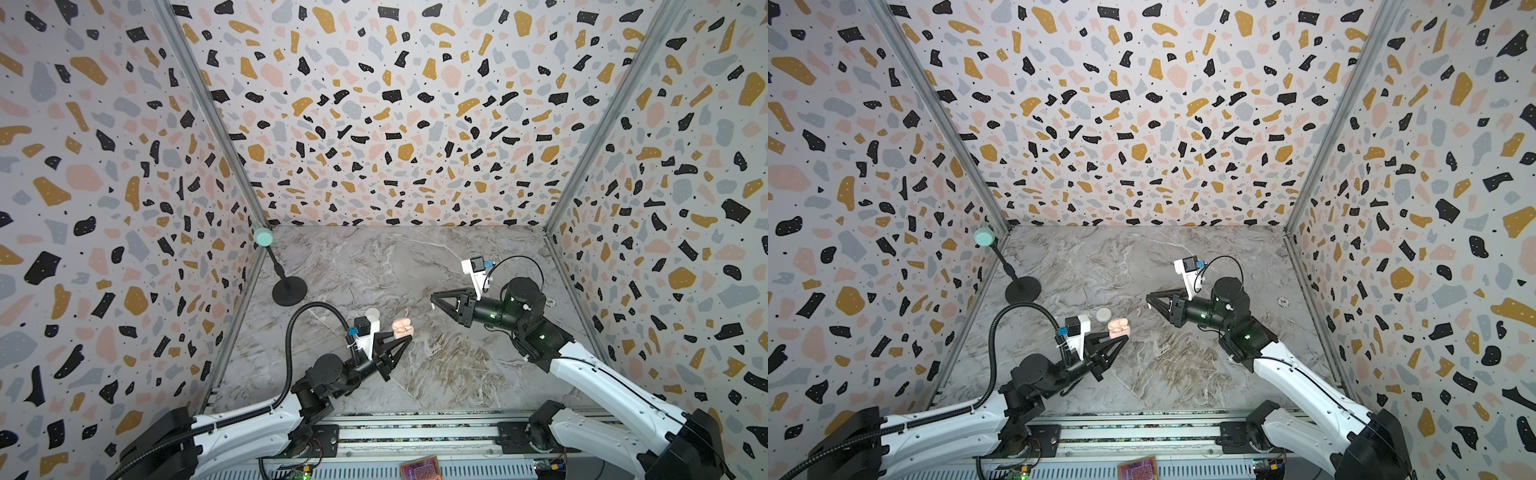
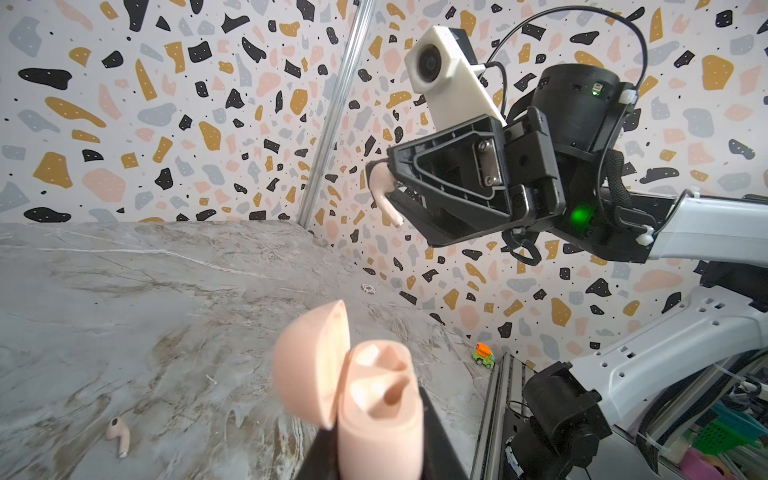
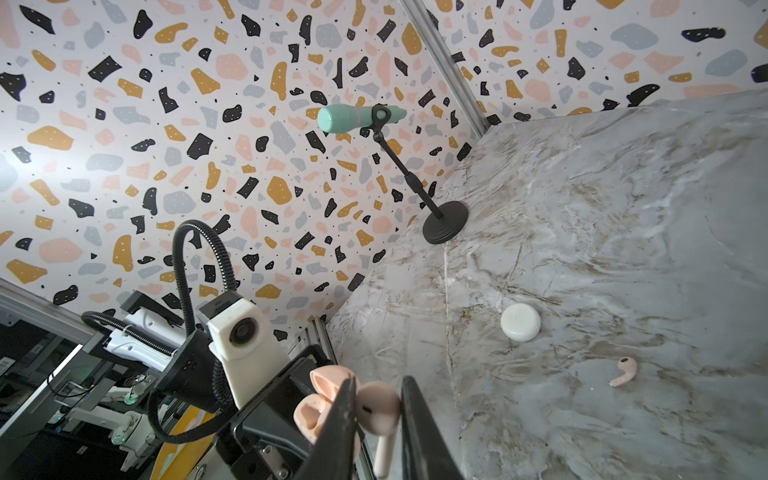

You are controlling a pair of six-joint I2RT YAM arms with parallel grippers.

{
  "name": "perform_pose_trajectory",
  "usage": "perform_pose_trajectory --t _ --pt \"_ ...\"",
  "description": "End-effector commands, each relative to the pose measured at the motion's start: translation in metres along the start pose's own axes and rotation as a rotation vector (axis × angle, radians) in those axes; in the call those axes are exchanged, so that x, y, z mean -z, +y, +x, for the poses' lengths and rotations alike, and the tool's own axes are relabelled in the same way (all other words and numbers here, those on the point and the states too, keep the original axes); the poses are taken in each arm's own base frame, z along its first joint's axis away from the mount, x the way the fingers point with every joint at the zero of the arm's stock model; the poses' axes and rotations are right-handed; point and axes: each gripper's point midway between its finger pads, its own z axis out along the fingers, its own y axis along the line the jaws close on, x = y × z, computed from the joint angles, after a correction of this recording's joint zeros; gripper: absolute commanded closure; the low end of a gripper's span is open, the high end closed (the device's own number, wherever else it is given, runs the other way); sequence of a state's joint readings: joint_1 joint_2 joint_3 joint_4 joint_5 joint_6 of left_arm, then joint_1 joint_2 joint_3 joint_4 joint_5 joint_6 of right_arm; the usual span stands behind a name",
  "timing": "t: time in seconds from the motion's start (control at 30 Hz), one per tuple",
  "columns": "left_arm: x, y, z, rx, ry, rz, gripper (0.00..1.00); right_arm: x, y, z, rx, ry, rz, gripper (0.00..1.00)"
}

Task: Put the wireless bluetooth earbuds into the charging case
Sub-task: 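Bring the held earbud over the open pink case in the left gripper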

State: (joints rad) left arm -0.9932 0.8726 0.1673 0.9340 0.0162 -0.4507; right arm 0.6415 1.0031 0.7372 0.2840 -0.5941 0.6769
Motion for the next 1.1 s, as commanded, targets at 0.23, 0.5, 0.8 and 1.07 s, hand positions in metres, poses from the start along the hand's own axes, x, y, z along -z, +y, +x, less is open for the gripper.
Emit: perform_pose_trajectory --t 0.23,0.5,0.8,1.07 --pt "0.0 -0.013 -0.029 0.035 -0.126 0.044 1.0 -0.005 0.032 -0.01 0.051 -0.06 -0.075 0.79" --pt "-0.002 -0.015 -0.028 0.049 -0.132 0.051 1.0 -0.01 0.041 -0.003 0.049 -0.066 -0.109 0.79" --pt "-0.006 -0.022 -0.033 0.08 -0.145 0.074 1.0 -0.015 0.049 0.005 0.053 -0.073 -0.144 0.79" --pt "-0.007 -0.03 -0.037 0.106 -0.161 0.106 1.0 -0.018 0.051 0.011 0.05 -0.078 -0.159 0.79"
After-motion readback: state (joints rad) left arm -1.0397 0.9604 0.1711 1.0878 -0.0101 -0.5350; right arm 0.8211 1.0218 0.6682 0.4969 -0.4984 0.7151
